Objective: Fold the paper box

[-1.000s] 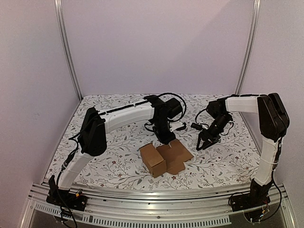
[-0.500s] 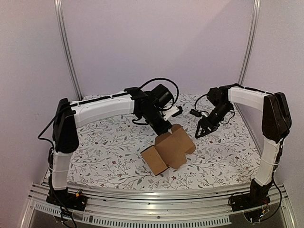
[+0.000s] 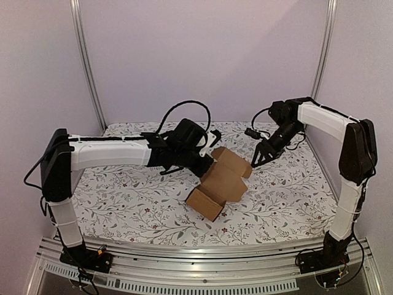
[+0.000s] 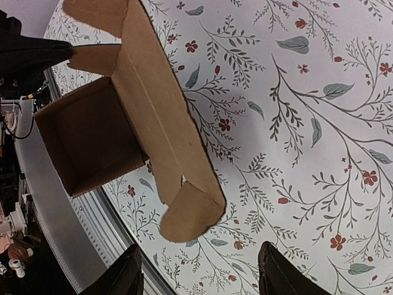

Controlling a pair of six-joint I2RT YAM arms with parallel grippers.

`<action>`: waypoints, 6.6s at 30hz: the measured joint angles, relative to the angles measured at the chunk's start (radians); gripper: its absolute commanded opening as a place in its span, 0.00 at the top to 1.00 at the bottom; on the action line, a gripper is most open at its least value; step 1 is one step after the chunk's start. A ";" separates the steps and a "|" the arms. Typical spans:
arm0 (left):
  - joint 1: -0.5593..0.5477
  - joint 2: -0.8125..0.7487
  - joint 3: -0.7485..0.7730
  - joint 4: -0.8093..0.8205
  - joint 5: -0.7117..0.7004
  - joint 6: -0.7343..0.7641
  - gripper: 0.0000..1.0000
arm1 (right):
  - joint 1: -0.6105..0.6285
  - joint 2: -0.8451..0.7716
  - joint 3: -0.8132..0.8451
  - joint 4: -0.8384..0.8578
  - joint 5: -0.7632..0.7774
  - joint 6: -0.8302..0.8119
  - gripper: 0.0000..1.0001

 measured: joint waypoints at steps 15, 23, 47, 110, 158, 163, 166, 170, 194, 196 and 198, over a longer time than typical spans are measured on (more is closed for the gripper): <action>0.011 -0.161 -0.440 0.582 -0.146 -0.047 1.00 | -0.077 -0.092 -0.134 0.137 0.050 0.076 0.40; 0.013 -0.138 -0.603 0.946 -0.177 -0.058 1.00 | -0.027 0.042 -0.108 0.239 0.106 0.121 0.44; -0.010 0.021 -0.659 1.290 -0.257 -0.138 1.00 | 0.115 0.093 -0.145 0.362 -0.012 0.151 0.41; 0.039 -0.073 -0.620 1.025 0.073 -0.051 1.00 | 0.190 -0.213 -0.379 0.341 -0.050 -0.348 0.31; 0.097 0.004 -0.525 1.006 0.354 -0.076 1.00 | 0.138 -0.220 -0.398 0.433 -0.075 -0.487 0.23; 0.097 0.019 -0.526 1.036 0.361 -0.093 1.00 | 0.139 -0.193 -0.407 0.459 -0.123 -0.414 0.20; 0.097 0.019 -0.528 1.045 0.361 -0.100 1.00 | 0.139 -0.188 -0.417 0.464 -0.143 -0.388 0.18; 0.097 0.019 -0.528 1.046 0.361 -0.101 1.00 | 0.140 -0.188 -0.460 0.505 -0.155 -0.350 0.15; 0.096 0.016 -0.558 1.064 0.345 -0.113 1.00 | 0.211 -0.235 -0.538 0.741 -0.014 0.038 0.01; 0.096 0.011 -0.565 1.064 0.337 -0.111 1.00 | 0.217 -0.260 -0.554 0.731 -0.022 0.005 0.01; 0.096 0.005 -0.568 1.063 0.331 -0.105 1.00 | 0.219 -0.296 -0.581 0.713 -0.030 -0.034 0.01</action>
